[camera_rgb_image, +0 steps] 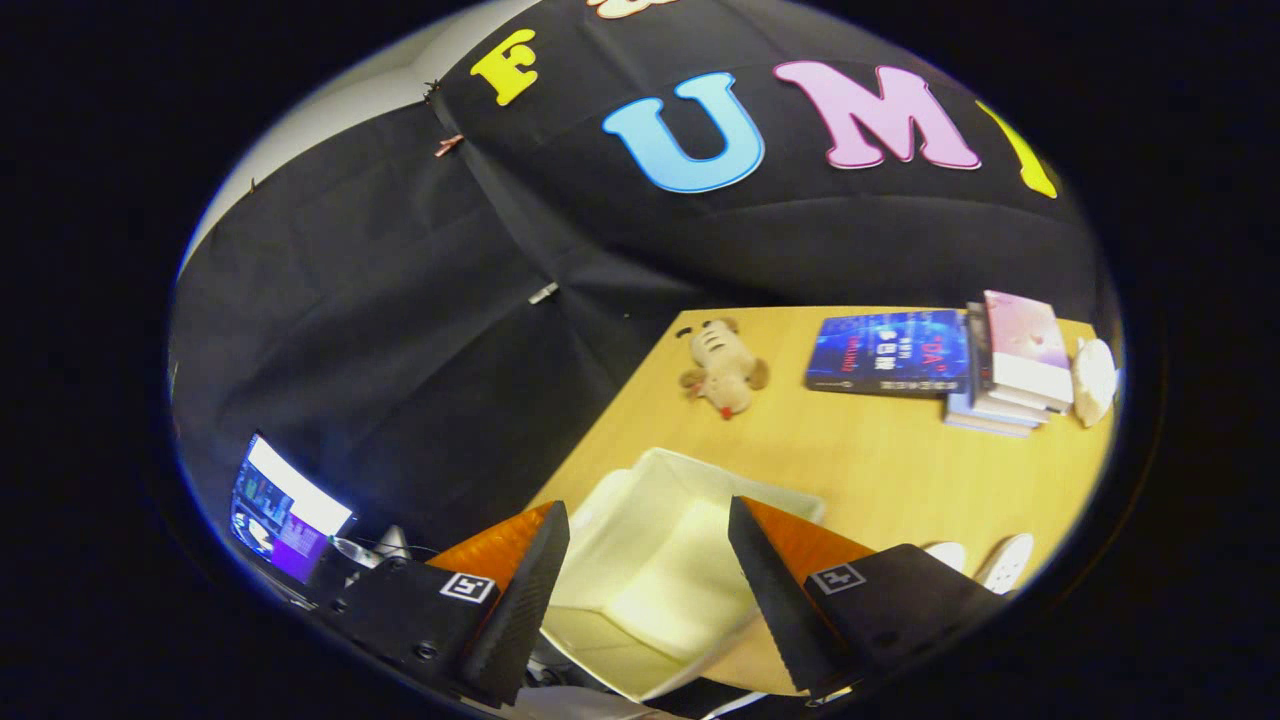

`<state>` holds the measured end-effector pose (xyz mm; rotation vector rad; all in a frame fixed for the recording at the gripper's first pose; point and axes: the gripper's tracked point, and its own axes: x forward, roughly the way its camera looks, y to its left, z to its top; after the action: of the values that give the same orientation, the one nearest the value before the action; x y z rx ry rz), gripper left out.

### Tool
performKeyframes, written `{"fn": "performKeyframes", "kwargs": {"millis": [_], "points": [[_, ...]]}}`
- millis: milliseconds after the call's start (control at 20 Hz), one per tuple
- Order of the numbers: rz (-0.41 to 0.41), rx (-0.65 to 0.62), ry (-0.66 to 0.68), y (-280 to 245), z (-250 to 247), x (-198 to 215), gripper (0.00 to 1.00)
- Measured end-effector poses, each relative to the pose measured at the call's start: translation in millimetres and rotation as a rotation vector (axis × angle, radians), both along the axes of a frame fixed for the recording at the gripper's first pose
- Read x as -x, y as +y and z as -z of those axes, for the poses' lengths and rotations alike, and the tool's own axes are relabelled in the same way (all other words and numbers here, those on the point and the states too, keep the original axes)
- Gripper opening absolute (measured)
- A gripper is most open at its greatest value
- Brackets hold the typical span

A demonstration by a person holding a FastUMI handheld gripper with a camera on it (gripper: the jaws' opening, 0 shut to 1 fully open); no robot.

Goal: Open the storage box then place both shoes into the box .Put the left shoe in first, then the right shoe, with the right side of both shoes facing outward in a uniform manner.

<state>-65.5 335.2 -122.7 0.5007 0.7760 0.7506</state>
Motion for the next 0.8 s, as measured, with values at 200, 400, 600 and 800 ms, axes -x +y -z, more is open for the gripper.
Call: {"fn": "performKeyframes", "kwargs": {"millis": [200,400,600,800], "points": [[0.104,0.094,0.124,-67,55,4,0.98],[0.113,0.221,0.213,-120,119,26,0.97],[0.088,0.348,0.313,-152,186,51,0.97],[0.098,0.363,0.451,-156,244,61,0.95]]}}
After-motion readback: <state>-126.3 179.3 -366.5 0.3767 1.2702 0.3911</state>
